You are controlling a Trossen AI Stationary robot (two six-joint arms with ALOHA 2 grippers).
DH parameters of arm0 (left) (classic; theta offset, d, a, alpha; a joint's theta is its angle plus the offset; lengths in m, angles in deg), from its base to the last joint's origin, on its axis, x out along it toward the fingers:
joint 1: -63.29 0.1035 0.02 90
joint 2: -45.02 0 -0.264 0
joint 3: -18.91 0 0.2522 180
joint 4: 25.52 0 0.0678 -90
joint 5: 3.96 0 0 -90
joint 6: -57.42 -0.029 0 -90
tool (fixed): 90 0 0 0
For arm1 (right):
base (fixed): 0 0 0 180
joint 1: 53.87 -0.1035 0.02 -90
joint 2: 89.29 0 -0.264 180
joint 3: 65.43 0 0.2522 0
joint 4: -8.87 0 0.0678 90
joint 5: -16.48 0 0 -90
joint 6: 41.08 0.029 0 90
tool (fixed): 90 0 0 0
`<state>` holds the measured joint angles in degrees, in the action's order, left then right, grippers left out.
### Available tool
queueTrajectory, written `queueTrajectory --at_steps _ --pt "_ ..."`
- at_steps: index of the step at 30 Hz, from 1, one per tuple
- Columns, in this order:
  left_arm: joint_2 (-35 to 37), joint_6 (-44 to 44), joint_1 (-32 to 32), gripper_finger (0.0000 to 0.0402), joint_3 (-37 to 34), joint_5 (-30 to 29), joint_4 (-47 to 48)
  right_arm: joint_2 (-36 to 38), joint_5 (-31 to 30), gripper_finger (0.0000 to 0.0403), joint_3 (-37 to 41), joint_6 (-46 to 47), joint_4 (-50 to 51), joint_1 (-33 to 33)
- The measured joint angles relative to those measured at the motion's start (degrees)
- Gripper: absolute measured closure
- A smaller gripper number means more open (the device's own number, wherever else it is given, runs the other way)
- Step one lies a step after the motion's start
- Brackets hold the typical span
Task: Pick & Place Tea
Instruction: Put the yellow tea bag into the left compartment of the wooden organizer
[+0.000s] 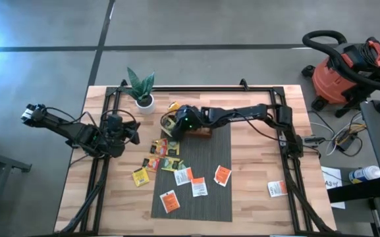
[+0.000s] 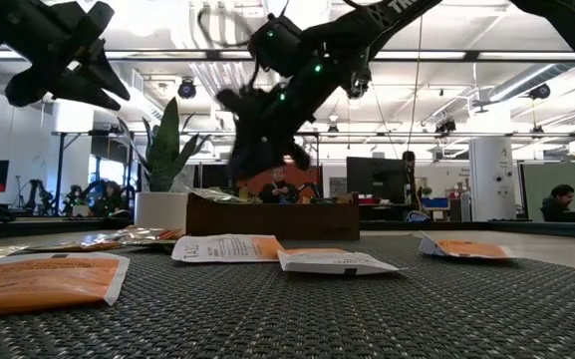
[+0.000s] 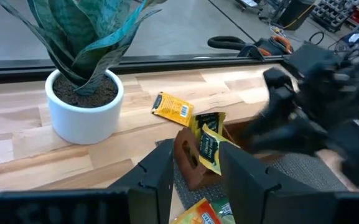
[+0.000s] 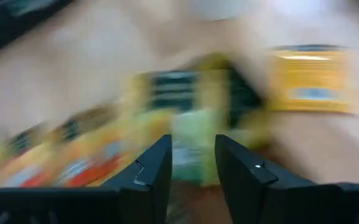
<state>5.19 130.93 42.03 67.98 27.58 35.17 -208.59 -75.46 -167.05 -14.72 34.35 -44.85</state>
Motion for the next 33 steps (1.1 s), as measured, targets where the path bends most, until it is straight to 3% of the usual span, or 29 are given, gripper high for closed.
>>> queueTrajectory --at_steps 2,5,14,33 --pt "-0.14 0.01 0.00 0.0280 0.02 0.02 -0.48 0.09 9.23 0.0293 -0.11 -1.29 -0.42 0.10" --pt "-0.37 0.02 0.00 0.0280 0.02 0.01 -1.03 -2.10 10.90 0.0305 -0.12 -1.26 0.71 -0.20" --pt "-1.98 1.24 0.00 0.0280 0.02 0.11 -2.98 -5.33 10.93 0.0328 -2.92 -1.33 -1.10 0.36" --pt "-3.95 2.14 0.00 0.0280 0.02 0.35 -5.15 -7.32 5.04 0.0323 -3.48 -1.41 -2.92 3.10"
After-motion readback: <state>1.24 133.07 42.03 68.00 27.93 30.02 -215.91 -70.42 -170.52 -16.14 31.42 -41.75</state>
